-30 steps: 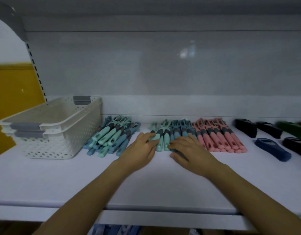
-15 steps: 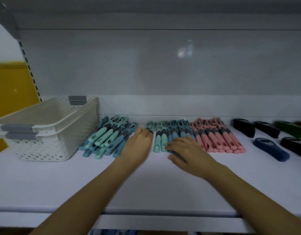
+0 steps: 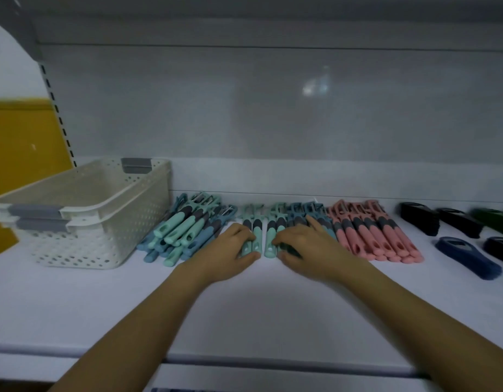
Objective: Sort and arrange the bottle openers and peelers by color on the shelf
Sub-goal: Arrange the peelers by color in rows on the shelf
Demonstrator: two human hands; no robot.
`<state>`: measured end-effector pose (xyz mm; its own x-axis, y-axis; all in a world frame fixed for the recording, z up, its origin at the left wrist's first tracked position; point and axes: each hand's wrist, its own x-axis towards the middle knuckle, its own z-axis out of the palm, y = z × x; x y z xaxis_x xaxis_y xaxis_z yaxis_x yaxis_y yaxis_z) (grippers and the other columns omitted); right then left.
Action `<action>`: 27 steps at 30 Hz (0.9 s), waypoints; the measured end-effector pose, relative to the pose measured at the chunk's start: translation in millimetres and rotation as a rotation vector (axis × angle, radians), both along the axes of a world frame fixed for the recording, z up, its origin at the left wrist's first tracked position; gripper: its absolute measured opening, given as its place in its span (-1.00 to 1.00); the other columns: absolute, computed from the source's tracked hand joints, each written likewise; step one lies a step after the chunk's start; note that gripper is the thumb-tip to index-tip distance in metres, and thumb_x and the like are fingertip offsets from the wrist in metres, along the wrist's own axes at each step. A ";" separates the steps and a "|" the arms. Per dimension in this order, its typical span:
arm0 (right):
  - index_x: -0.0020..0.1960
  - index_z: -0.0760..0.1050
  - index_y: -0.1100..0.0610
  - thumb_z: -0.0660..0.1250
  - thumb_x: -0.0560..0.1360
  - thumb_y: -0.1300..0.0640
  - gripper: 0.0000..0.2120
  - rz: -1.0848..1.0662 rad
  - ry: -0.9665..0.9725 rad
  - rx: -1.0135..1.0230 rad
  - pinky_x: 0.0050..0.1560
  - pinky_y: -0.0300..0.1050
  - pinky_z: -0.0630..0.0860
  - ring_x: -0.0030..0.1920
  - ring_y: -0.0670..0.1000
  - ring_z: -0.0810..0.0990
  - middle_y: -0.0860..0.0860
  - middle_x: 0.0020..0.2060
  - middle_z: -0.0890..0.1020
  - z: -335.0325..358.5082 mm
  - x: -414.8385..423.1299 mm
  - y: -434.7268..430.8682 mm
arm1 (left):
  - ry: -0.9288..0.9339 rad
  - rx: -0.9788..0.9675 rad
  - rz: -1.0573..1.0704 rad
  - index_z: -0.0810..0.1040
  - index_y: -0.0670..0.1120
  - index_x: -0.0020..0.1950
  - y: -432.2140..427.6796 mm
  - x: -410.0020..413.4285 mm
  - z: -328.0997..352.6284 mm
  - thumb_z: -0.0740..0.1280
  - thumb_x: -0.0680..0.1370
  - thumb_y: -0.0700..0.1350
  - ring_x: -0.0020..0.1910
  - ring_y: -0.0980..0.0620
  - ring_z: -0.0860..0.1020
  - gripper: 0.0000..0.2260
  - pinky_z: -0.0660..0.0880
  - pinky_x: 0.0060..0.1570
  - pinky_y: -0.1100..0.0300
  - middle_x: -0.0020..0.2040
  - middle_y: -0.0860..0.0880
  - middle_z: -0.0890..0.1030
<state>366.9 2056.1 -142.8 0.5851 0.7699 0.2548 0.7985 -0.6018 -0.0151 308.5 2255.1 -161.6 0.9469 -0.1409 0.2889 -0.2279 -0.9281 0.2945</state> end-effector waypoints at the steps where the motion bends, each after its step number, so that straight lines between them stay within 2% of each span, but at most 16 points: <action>1: 0.22 0.45 -0.01 0.15 0.55 0.01 -0.72 -0.004 0.008 0.009 0.46 0.03 -0.16 0.23 -0.06 0.43 -0.09 0.15 0.54 1.1 1.8 2.6 | 0.016 0.003 -0.002 0.39 -0.14 0.34 0.1 1.2 1.3 0.26 0.56 0.06 0.27 0.05 0.35 -0.58 0.21 0.22 0.35 0.29 -0.04 0.37; 4: 0.16 0.48 0.02 0.17 0.50 0.06 -0.73 -0.013 -0.029 0.030 0.49 0.08 -0.10 0.12 -0.02 0.49 -0.06 0.05 0.57 -3.5 2.5 8.3 | 0.073 -0.010 -0.024 0.32 -0.09 0.40 2.5 5.1 2.6 0.25 0.56 0.09 0.31 0.04 0.32 -0.53 0.26 0.32 0.21 0.33 -0.02 0.32; 5: 0.17 0.48 0.04 0.17 0.49 0.07 -0.72 -0.005 -0.044 0.044 0.48 0.11 -0.06 0.11 -0.01 0.48 -0.05 0.06 0.57 -7.5 2.0 8.3 | 0.089 -0.008 -0.032 0.27 -0.06 0.44 2.8 4.9 2.9 0.24 0.56 0.09 0.34 0.04 0.29 -0.51 0.25 0.35 0.19 0.36 -0.01 0.30; 7: 0.25 0.44 0.06 0.17 0.51 0.08 -0.67 -0.005 -0.031 0.084 0.50 0.06 -0.12 0.21 -0.02 0.44 -0.06 0.18 0.53 -12.7 0.1 6.0 | 0.094 0.022 -0.051 0.22 -0.03 0.48 2.2 3.9 3.1 0.21 0.58 0.08 0.38 0.06 0.25 -0.50 0.20 0.36 0.23 0.40 0.00 0.26; 9: 0.33 0.39 0.07 0.18 0.54 0.08 -0.64 0.000 -0.019 0.112 0.46 -0.05 -0.22 0.30 -0.05 0.39 -0.06 0.28 0.47 -15.1 0.4 2.4 | 0.083 0.037 -0.068 0.26 -0.03 0.47 1.2 4.2 2.9 0.20 0.59 0.06 0.36 0.07 0.28 -0.54 0.20 0.32 0.29 0.40 0.01 0.27; 14: 0.34 0.40 0.10 0.17 0.56 0.09 -0.64 0.000 -0.022 0.149 0.38 -0.15 -0.32 0.31 -0.07 0.41 -0.03 0.29 0.48 -16.3 -1.3 0.1 | 0.066 0.027 -0.052 0.28 -0.03 0.46 -4.3 4.4 2.1 0.18 0.60 0.05 0.34 0.09 0.31 -0.56 0.25 0.30 0.27 0.42 0.02 0.26; 17: 0.34 0.40 0.11 0.12 0.58 0.11 -0.65 -0.002 -0.059 0.135 0.38 -0.16 -0.32 0.31 -0.07 0.41 -0.02 0.31 0.47 -16.8 -4.2 0.3 | 0.055 0.032 -0.038 0.28 -0.02 0.46 -7.7 2.7 1.1 0.16 0.61 0.04 0.35 0.09 0.29 -0.57 0.23 0.29 0.27 0.43 0.02 0.24; 24: 0.36 0.36 0.09 0.09 0.59 0.13 -0.65 -0.023 -0.047 0.147 0.32 -0.25 -0.30 0.34 -0.06 0.35 -0.04 0.34 0.44 -17.0 -8.1 -0.9 | 0.034 0.067 -0.005 0.28 -0.02 0.46 -10.4 1.9 -1.7 0.16 0.60 0.06 0.41 0.02 0.24 -0.56 0.26 0.37 0.07 0.43 -0.02 0.26; 27: 0.36 0.36 0.07 0.10 0.59 0.10 -0.64 -0.009 -0.056 0.164 0.33 -0.23 -0.28 0.34 -0.07 0.35 -0.06 0.32 0.44 -18.2 -9.7 -1.9 | 0.025 0.083 -0.001 0.27 0.01 0.47 -10.1 1.5 -2.1 0.16 0.60 0.07 0.42 0.02 0.23 -0.56 0.27 0.37 0.07 0.45 -0.02 0.26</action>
<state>357.2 2054.2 -161.0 0.5731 0.7100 0.4093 0.7955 -0.6019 -0.0697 310.0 2245.0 -163.7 0.9537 -0.1641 0.2521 -0.2221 -0.9494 0.2223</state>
